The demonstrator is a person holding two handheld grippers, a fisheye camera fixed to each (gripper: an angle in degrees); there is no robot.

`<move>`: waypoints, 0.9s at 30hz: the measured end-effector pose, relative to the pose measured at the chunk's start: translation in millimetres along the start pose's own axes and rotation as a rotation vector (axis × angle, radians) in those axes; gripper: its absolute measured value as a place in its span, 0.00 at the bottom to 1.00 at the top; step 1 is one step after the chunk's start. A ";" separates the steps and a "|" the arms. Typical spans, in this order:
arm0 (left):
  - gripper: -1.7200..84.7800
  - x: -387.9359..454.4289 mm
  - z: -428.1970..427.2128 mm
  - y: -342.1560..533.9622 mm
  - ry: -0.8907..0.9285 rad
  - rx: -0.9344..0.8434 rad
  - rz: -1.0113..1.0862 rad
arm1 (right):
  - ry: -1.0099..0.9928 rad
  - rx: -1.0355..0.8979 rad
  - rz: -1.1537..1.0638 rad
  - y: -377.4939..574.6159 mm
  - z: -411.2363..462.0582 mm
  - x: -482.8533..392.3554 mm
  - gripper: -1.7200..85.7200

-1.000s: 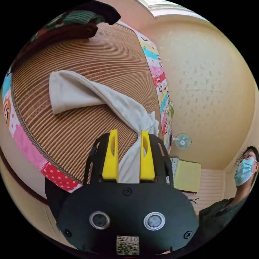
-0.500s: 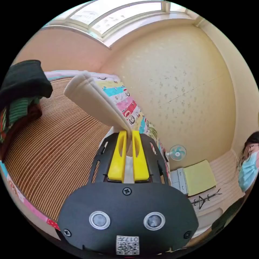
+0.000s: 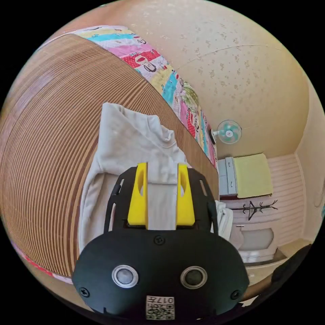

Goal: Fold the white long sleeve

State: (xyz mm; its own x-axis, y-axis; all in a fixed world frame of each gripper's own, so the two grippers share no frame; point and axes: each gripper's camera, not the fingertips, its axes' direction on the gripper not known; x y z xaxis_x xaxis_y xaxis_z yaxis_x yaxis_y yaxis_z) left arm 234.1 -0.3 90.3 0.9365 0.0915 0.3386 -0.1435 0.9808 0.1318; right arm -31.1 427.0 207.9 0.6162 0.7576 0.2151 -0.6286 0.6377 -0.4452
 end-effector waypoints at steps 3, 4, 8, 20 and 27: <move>0.19 -36.2 -9.2 -15.8 -0.131 0.037 -0.054 | -0.270 0.076 0.150 1.7 -42.1 38.7 0.17; 0.18 -42.2 -0.5 -26.2 -0.144 0.000 -0.036 | -0.329 0.095 0.176 2.2 -48.2 45.8 0.18; 0.10 -50.8 42.4 -46.1 -0.236 -0.154 0.089 | -0.644 0.231 0.377 5.2 -76.5 91.1 0.21; 0.09 -223.4 -50.3 -25.5 0.349 0.164 -0.451 | -0.627 0.370 0.517 25.3 -159.3 138.6 0.21; 0.11 -160.8 -95.2 15.3 0.126 0.170 -0.256 | -0.665 0.435 0.587 36.3 -128.7 151.9 0.17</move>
State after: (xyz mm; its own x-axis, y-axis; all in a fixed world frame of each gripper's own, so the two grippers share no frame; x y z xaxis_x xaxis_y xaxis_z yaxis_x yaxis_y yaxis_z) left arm 111.8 16.4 -50.8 0.9796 -0.1236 0.1583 0.0603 0.9330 0.3549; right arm 100.7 547.3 112.6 -0.1576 0.8091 0.5661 -0.9509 0.0303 -0.3081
